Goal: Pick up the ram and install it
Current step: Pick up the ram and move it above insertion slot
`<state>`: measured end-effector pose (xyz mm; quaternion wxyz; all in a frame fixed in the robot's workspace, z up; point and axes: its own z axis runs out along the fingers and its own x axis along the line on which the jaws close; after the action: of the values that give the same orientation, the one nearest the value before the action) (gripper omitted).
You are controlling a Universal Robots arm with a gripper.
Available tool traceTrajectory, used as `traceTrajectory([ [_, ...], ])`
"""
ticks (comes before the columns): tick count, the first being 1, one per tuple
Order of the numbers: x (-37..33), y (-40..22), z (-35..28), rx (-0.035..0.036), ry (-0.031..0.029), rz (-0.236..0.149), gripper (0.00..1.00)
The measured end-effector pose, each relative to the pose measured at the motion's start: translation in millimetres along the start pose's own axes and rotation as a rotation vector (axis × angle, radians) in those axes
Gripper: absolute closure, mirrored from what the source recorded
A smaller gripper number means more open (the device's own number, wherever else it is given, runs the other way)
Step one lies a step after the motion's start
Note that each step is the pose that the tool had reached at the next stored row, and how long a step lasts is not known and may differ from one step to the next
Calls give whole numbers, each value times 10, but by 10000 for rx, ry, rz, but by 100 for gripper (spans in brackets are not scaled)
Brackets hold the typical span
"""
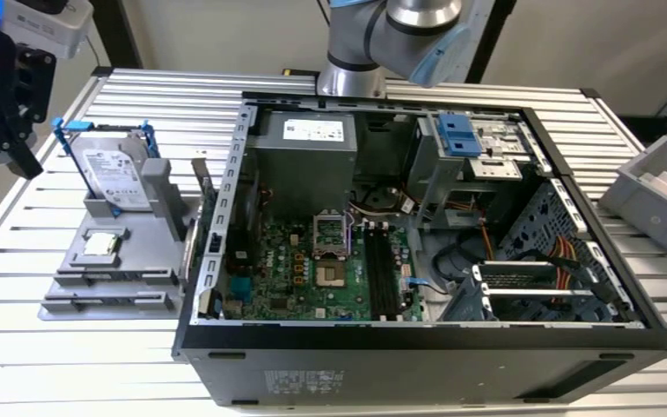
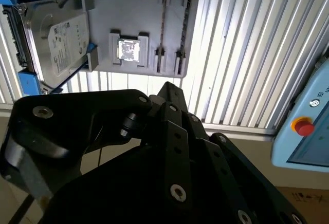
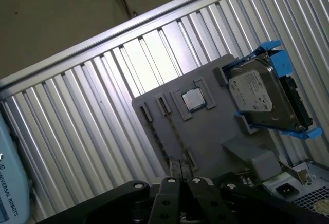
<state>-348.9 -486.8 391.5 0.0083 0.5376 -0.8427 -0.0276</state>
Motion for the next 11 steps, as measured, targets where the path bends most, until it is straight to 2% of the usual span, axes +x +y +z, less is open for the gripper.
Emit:
traceTrajectory([
  [11, 0, 1, 0, -16, 55, -997, 100],
])
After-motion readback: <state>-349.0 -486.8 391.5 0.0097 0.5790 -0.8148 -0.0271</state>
